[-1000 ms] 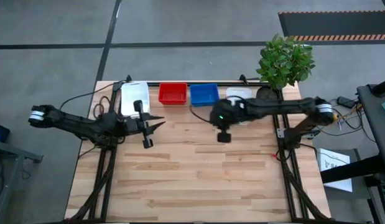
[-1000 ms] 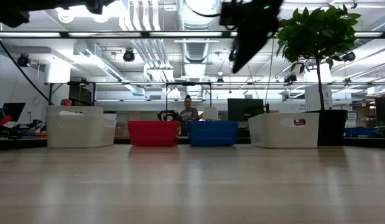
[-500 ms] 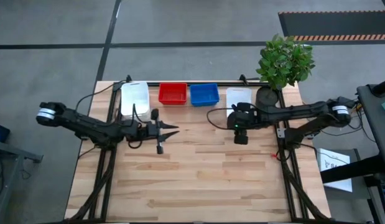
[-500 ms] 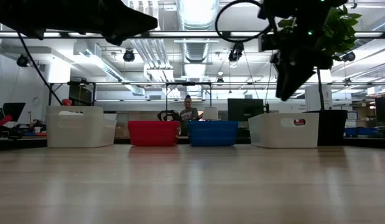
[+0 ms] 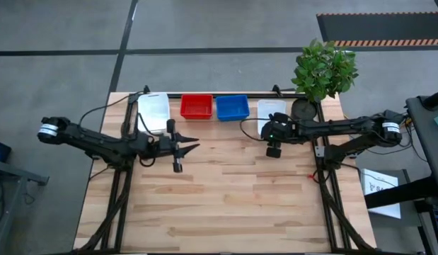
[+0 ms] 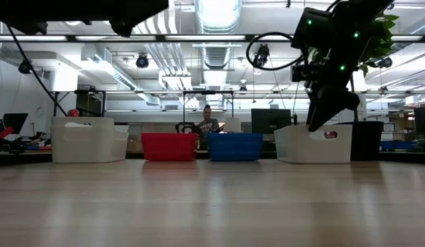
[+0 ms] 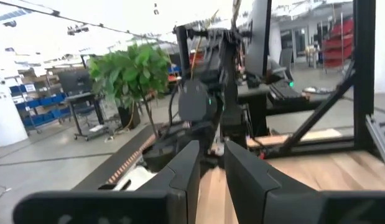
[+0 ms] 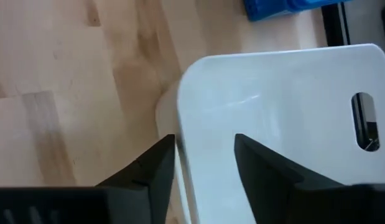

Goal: Stack baskets by color
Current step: Move the white bin to the center of the table

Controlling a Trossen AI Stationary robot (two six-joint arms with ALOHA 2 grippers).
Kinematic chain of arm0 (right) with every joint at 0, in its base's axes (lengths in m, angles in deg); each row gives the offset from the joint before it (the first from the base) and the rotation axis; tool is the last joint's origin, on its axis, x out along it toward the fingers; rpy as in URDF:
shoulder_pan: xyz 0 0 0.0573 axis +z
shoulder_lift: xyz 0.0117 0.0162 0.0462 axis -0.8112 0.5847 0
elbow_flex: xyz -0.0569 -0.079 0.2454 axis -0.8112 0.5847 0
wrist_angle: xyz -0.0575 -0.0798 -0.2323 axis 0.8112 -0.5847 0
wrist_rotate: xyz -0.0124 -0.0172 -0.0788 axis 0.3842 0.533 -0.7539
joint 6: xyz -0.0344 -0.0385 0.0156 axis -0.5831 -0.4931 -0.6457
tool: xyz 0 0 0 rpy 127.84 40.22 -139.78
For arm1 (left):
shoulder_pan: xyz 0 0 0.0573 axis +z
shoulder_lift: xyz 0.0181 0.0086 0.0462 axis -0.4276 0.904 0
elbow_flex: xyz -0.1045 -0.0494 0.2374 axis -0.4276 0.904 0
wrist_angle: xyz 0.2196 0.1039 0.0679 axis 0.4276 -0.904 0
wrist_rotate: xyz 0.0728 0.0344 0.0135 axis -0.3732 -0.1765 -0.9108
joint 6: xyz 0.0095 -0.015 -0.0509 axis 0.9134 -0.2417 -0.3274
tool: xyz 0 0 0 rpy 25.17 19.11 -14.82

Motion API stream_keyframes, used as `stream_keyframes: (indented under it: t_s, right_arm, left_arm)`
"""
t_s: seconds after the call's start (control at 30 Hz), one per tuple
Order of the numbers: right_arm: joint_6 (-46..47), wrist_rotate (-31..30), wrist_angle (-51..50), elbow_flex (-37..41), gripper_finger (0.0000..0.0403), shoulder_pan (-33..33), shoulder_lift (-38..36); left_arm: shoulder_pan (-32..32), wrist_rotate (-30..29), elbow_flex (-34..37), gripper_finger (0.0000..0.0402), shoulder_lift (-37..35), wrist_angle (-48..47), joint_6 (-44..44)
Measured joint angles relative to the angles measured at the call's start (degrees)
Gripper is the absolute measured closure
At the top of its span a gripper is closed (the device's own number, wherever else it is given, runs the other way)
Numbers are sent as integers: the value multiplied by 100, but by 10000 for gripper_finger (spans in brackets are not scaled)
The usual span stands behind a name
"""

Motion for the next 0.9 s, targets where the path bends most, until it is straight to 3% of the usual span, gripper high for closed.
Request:
stream_keyframes:
  t_s: [0.27, 0.4, 0.6, 0.77, 0.9]
  right_arm:
    - [0, 56, 204, 31, 345, -20, 155]
    - [-104, 686, 681, 33, 387, -26, 216]
    - [252, 1829, 2061, -80, 394, 40, 426]
    - [371, 2073, 3373, -83, 394, 402, 930]
    - [672, 2013, 3490, -366, 394, 625, 1453]
  left_arm:
    - [-4, 162, 9, 343, -87, 56, -2]
    - [-4, 175, 13, 343, -51, 47, -2]
    - [-2, 175, 10, 343, -59, 98, -134]
    - [-2, 175, 2, 343, -42, 113, -304]
    - [-2, 176, 1, 343, -40, 108, -310]
